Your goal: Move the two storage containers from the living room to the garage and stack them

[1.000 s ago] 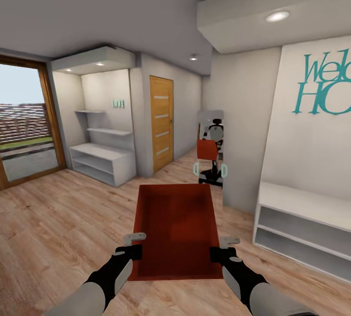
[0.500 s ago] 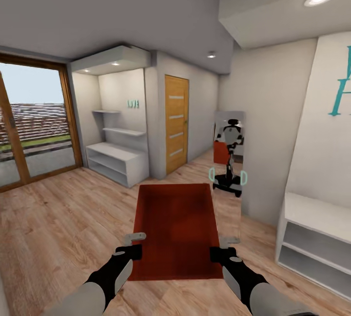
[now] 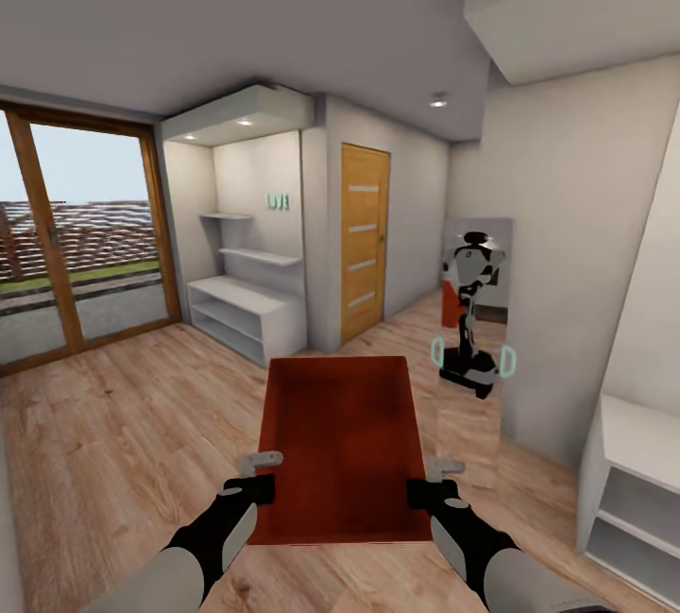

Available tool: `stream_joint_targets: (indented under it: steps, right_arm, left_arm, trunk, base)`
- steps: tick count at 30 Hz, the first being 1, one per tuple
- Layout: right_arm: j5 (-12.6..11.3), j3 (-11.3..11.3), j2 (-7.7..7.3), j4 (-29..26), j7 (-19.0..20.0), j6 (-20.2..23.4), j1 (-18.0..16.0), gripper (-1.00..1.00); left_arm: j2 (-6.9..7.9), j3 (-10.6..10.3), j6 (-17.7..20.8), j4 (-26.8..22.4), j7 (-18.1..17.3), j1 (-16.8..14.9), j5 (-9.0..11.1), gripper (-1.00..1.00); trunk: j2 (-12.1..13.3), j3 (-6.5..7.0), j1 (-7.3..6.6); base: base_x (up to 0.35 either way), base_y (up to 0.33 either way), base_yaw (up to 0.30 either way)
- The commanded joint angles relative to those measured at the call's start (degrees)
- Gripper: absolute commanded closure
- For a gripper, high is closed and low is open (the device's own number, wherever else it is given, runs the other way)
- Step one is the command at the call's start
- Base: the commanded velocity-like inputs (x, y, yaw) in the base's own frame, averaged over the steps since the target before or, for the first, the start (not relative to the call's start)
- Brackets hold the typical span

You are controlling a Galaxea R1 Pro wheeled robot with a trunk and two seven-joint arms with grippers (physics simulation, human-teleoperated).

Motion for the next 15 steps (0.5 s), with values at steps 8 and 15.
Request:
stream_joint_targets:
  steps: [8, 15]
  right_arm:
    - [-0.6, -1.3, -0.10, 0.2, -5.8, -0.2, 0.0, 1.00]
    - [-0.6, -1.3, -0.09, 0.2, -5.8, 0.0, 0.0, 1.00]
  left_arm:
    - [1.04, 0.5, -1.5, -0.3, 0.7, 0.0, -0.7, 1.00]
    - [1.04, 0.5, -1.5, -0.3, 0.7, 0.0, -0.7, 1.00]
  trunk:
    - [0.0, -0.02, 0.05]
    - [0.0, -0.02, 0.05]
  base:
    - [0.322, 0.000, 0.001]
    - [0.322, 0.000, 0.000]
